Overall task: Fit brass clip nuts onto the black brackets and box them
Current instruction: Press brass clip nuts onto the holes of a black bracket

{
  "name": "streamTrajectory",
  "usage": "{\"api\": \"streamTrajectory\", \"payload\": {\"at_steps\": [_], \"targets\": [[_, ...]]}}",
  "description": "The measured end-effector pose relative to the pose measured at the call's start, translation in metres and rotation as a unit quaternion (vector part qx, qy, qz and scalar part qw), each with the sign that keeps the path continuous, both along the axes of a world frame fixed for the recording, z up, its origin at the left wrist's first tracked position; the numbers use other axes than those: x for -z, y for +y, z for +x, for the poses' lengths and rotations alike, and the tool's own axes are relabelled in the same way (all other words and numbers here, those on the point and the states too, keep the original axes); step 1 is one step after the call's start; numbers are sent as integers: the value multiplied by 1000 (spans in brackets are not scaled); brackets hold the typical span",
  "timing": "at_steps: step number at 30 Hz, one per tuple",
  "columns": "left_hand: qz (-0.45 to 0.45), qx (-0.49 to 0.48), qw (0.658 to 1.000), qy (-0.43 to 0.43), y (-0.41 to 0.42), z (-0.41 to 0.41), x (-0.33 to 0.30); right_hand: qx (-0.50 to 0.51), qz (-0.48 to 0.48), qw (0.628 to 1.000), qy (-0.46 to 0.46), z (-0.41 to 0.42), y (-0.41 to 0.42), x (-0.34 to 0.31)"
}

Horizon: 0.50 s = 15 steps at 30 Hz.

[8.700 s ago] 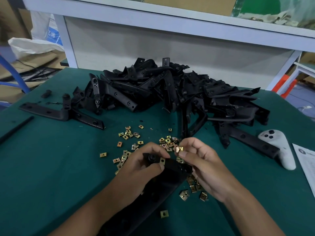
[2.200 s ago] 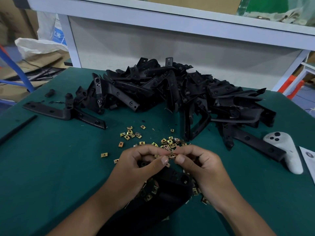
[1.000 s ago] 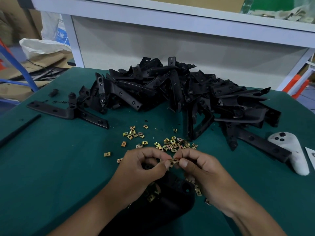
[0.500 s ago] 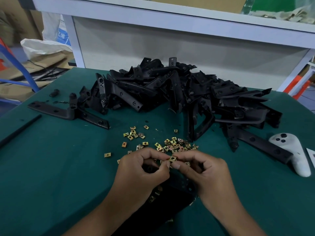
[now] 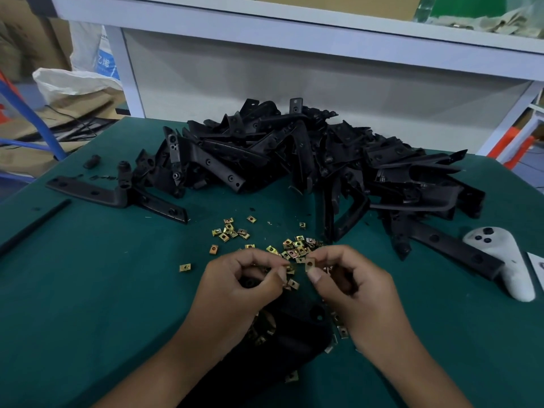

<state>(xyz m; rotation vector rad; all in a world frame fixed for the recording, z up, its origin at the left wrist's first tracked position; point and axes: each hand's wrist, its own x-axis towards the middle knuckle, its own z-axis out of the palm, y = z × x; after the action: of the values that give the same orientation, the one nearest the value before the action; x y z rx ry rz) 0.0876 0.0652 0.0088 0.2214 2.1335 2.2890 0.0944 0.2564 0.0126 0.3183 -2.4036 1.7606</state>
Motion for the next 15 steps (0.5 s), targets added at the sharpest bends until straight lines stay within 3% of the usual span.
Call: {"api": "streamTrajectory", "payload": {"at_steps": [5,11,15], "targets": [[-7,4,1000,-21,-3,-4,-1,-24,-71,995,-71,-3,5,-6],[-136,-22,990,0,-3,-4,5,-20,-162,978,-132,-6,6,-11],[-141,-9,990,-3,-3,-2,4,-39,-152,977,-145,-6,9,-13]]}}
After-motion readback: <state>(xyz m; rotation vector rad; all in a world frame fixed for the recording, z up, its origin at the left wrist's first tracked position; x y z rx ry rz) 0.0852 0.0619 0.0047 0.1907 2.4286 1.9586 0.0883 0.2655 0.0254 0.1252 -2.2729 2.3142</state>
